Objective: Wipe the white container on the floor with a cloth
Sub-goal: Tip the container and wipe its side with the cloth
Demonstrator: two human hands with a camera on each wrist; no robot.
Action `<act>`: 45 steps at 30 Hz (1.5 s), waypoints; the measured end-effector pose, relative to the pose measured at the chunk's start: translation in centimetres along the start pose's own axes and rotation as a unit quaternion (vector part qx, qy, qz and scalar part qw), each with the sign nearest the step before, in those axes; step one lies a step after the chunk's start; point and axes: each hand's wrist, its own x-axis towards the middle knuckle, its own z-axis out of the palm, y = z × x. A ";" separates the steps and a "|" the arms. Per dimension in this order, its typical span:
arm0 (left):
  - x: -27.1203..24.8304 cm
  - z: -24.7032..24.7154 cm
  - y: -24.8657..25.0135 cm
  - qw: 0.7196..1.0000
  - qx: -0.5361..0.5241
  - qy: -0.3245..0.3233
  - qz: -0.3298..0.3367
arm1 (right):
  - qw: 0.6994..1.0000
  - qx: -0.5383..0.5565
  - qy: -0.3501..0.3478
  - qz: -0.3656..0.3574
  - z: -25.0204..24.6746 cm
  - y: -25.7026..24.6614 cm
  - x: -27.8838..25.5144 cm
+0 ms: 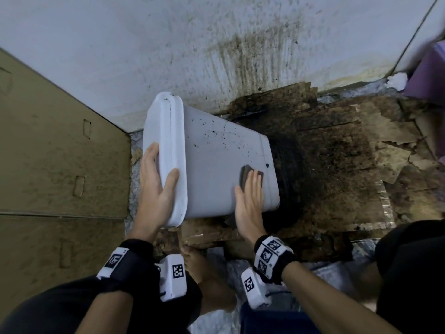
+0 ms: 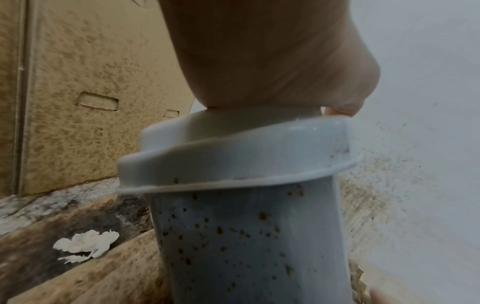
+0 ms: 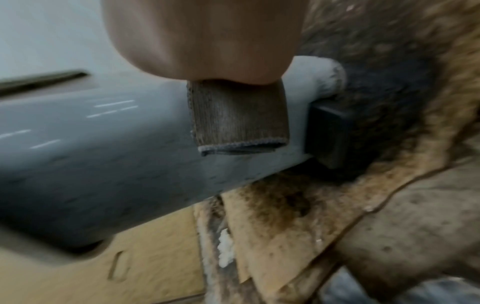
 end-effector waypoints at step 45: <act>-0.1 0.4 1.3 1.000 0.016 0.012 0.017 | 0.998 -0.030 -0.033 0.054 -3.6 6.2 3.3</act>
